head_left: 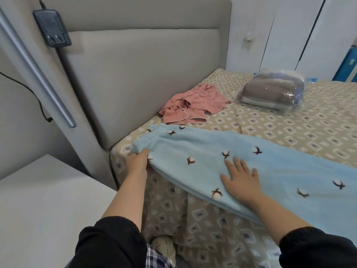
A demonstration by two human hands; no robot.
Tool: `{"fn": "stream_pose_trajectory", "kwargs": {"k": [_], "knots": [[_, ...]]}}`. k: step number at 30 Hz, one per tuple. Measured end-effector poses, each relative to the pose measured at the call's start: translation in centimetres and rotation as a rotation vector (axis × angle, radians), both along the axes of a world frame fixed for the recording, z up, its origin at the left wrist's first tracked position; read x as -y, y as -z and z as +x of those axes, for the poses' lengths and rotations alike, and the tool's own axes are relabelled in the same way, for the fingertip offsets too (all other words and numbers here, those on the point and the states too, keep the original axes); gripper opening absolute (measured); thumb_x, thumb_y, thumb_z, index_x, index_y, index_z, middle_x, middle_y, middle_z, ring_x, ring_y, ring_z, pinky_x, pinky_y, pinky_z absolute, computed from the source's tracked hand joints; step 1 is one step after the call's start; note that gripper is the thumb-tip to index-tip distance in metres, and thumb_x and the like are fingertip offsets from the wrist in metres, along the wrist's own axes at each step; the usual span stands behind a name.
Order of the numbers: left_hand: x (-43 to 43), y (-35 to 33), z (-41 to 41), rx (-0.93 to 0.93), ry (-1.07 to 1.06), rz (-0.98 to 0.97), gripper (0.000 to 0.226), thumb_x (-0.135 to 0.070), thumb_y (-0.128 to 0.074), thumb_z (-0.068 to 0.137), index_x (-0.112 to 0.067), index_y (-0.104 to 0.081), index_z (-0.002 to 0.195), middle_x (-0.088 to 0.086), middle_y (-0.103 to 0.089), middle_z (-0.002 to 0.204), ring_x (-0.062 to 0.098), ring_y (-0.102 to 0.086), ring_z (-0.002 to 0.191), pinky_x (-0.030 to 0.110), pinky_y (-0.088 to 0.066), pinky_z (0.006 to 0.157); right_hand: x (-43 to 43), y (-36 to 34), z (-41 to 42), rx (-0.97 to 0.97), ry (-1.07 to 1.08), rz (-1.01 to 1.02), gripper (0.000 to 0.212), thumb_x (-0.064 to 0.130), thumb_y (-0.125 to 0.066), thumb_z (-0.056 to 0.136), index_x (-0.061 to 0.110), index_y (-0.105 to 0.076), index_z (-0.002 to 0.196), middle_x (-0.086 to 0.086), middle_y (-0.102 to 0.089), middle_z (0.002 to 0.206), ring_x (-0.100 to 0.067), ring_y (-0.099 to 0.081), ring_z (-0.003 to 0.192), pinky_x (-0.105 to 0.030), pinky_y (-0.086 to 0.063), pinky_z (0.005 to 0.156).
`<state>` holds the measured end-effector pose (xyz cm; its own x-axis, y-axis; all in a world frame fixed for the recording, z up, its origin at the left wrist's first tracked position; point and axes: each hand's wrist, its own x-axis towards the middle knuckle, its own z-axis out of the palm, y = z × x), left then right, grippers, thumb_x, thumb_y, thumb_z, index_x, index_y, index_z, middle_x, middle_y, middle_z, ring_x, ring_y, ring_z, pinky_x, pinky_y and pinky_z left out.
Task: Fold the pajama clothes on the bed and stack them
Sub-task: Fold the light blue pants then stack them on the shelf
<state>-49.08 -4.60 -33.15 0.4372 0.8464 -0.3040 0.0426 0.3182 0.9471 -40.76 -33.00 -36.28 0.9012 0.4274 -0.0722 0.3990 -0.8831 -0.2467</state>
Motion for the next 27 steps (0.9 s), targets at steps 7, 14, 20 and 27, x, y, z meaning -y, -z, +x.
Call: {"fn": "stream_pose_trajectory", "kwargs": {"k": [7, 14, 20, 27], "knots": [[9.3, -5.4, 0.5, 0.211, 0.287, 0.670, 0.014, -0.017, -0.055, 0.091, -0.029, -0.057, 0.098, -0.016, -0.062, 0.089, 0.002, -0.055, 0.080, 0.004, -0.039, 0.061, 5.0, -4.5, 0.7, -0.716, 0.212, 1.114, 0.041, 0.039, -0.044, 0.099, 0.019, -0.048, 0.135, 0.002, -0.042, 0.146, -0.016, -0.043, 0.129, -0.034, -0.029, 0.111], [20.7, -3.5, 0.7, 0.061, 1.374, 1.195, 0.024, -0.028, -0.066, 0.087, -0.017, -0.060, 0.107, -0.008, -0.027, 0.157, 0.008, -0.036, 0.136, 0.025, -0.037, 0.099, 14.9, -6.0, 1.3, -0.785, 0.615, 1.705, 0.050, 0.039, -0.042, 0.098, 0.007, -0.042, 0.136, -0.020, -0.049, 0.135, -0.034, -0.056, 0.111, -0.045, -0.041, 0.097], [21.0, -4.2, 1.1, 0.273, 0.791, 1.314, 0.021, -0.014, -0.056, 0.090, -0.006, -0.072, 0.101, 0.007, -0.071, 0.108, 0.025, -0.061, 0.108, 0.034, -0.043, 0.093, 15.6, -5.5, -0.4, -0.762, 0.661, 1.498, 0.047, 0.031, -0.048, 0.098, 0.009, -0.034, 0.138, -0.019, -0.051, 0.129, -0.030, -0.056, 0.110, -0.039, -0.041, 0.096], [18.3, -1.5, 3.3, -0.663, 1.015, 1.223, 0.070, -0.060, -0.027, 0.096, -0.030, -0.002, 0.154, 0.001, 0.005, 0.162, 0.029, 0.004, 0.148, 0.060, -0.010, 0.115, 9.8, -6.9, -0.5, -0.651, 0.655, 1.170, 0.033, 0.024, -0.069, 0.088, 0.001, -0.059, 0.110, -0.012, -0.070, 0.086, -0.021, -0.068, 0.074, -0.027, -0.052, 0.056]]}}
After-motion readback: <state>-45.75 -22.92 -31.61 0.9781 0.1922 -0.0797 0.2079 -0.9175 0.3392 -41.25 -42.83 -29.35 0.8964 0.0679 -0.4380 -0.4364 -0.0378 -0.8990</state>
